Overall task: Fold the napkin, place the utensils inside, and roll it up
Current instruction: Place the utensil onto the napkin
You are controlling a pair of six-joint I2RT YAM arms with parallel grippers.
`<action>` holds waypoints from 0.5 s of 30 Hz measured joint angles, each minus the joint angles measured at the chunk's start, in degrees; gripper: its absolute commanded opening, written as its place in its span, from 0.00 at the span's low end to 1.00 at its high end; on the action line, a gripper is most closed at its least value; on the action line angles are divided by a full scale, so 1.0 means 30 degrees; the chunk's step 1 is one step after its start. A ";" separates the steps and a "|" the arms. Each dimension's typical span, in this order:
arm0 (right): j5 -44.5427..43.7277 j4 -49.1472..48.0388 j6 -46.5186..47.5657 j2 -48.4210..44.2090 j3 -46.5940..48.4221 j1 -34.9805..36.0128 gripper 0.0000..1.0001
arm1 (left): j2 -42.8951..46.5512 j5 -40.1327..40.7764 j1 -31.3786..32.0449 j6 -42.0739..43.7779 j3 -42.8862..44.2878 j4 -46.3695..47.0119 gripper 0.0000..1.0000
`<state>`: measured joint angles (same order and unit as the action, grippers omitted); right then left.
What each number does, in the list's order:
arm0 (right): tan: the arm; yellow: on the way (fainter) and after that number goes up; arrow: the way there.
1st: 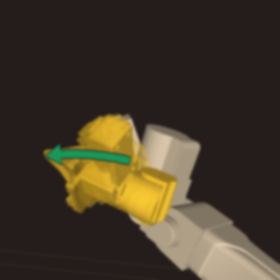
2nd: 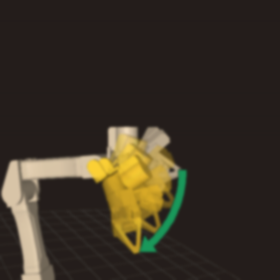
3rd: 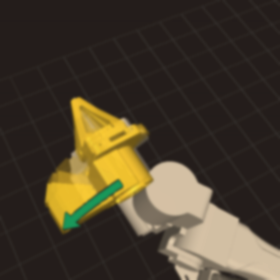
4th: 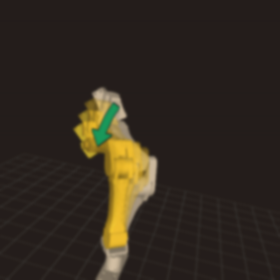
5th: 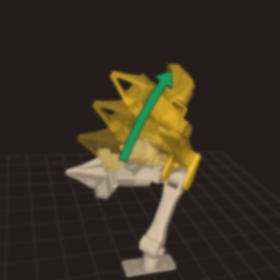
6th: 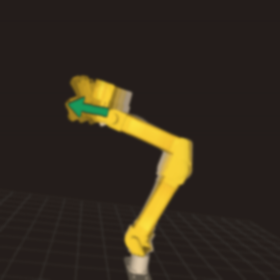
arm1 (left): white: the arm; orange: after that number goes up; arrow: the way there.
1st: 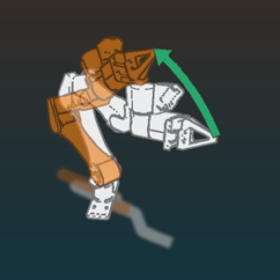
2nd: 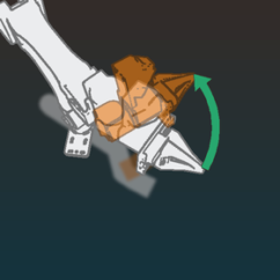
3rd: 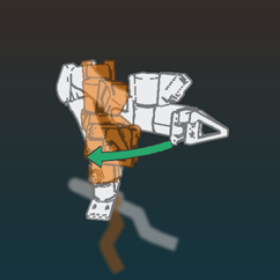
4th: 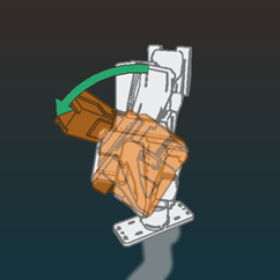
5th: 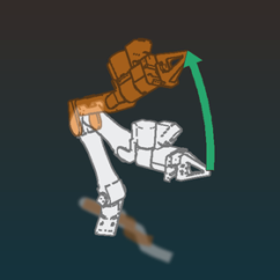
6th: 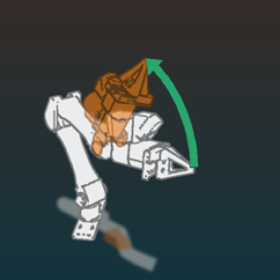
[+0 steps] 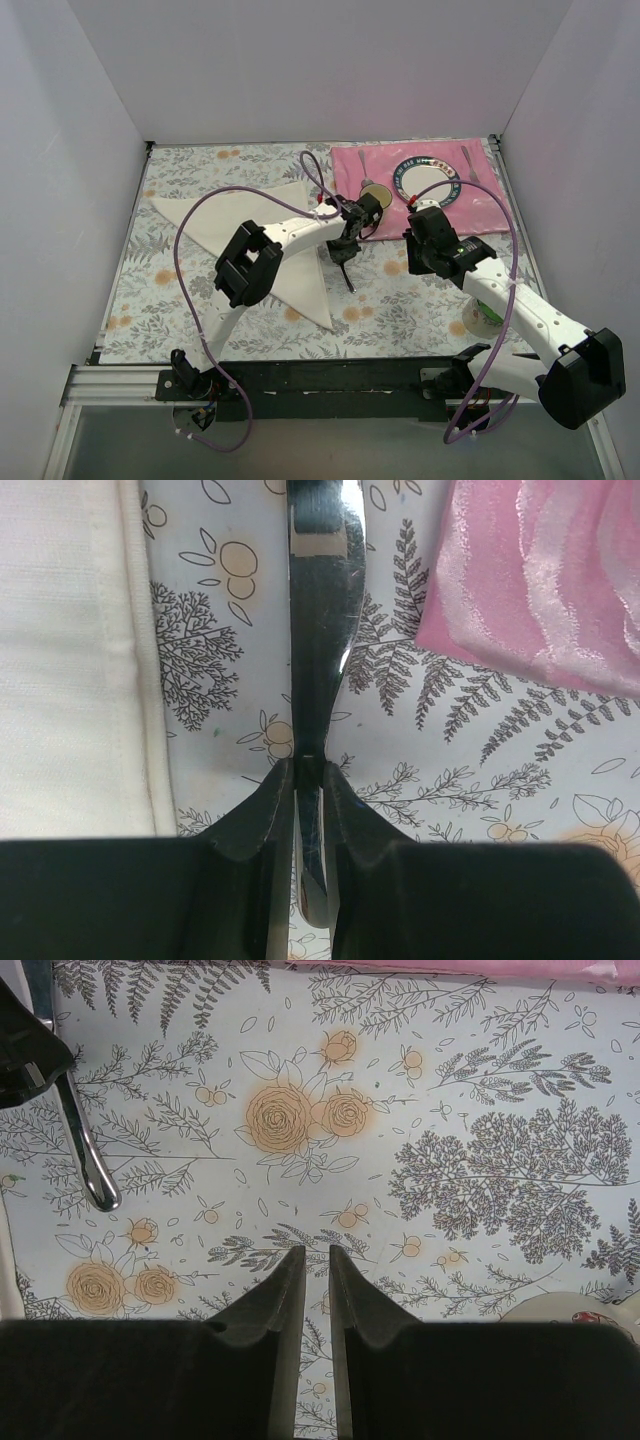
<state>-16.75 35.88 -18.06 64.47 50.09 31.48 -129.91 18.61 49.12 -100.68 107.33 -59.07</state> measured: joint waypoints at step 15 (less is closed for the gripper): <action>0.0153 -0.0022 0.0022 0.0000 -0.0029 -0.0117 0.23 | 0.0372 0.1078 0.0386 0.0736 0.1770 -0.1056 0.00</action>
<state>-16.29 35.81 -18.00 64.47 50.00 31.14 -128.79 21.85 50.28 -98.48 112.64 -62.24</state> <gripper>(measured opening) 0.228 0.113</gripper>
